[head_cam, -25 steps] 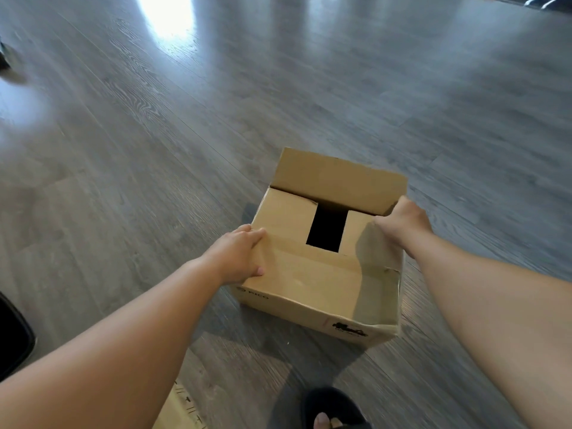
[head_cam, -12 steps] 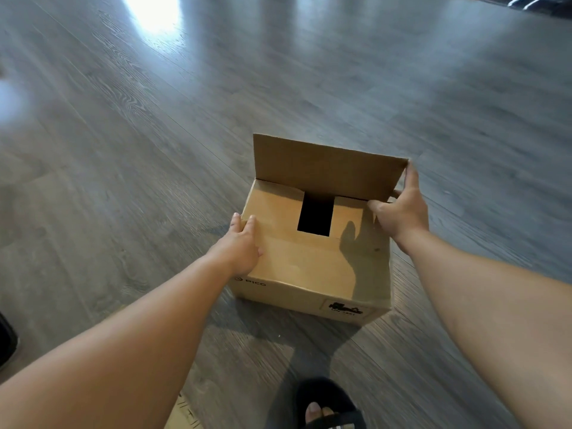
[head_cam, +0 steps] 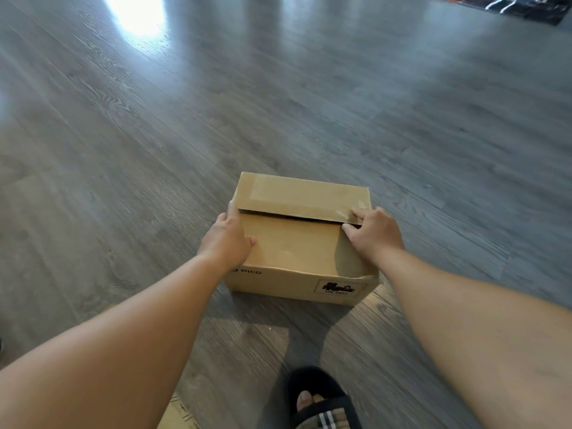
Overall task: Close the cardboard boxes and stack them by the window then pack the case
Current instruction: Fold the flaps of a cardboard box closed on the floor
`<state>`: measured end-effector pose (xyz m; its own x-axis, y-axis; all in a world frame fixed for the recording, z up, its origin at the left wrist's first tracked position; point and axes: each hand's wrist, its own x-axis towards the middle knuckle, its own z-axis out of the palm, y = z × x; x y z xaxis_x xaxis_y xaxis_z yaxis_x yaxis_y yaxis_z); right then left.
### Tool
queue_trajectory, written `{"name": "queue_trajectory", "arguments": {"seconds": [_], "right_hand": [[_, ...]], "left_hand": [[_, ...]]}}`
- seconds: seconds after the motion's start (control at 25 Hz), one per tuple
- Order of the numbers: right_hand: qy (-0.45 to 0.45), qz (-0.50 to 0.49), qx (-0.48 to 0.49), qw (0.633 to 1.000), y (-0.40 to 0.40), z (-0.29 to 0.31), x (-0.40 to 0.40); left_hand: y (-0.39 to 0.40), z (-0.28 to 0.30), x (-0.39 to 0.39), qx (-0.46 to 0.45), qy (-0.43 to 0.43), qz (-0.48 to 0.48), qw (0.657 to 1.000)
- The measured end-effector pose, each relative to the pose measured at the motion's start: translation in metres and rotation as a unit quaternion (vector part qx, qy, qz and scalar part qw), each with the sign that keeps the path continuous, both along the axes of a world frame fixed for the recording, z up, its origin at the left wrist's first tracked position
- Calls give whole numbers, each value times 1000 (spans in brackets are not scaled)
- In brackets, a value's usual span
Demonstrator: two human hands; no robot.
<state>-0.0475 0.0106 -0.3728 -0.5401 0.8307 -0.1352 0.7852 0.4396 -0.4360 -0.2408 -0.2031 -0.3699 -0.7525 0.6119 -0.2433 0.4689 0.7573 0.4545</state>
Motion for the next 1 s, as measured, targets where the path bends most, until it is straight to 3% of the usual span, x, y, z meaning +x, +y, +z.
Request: {"name": "queue_trajectory", "arguments": {"seconds": [0.12, 0.36, 0.68, 1.0], "right_hand": [[-12, -1, -12, 1000, -9, -8, 1], [-2, -5, -1, 1000, -14, -14, 3], [9, 125, -11, 992, -32, 8, -57], [68, 247, 0, 967, -102, 60, -178]], "left_hand": [[3, 1, -5, -16, -50, -27, 998], [5, 1, -12, 43, -116, 39, 992], [-48, 15, -41, 41, -63, 127, 989], [-159, 85, -93, 83, 29, 231, 969]]}}
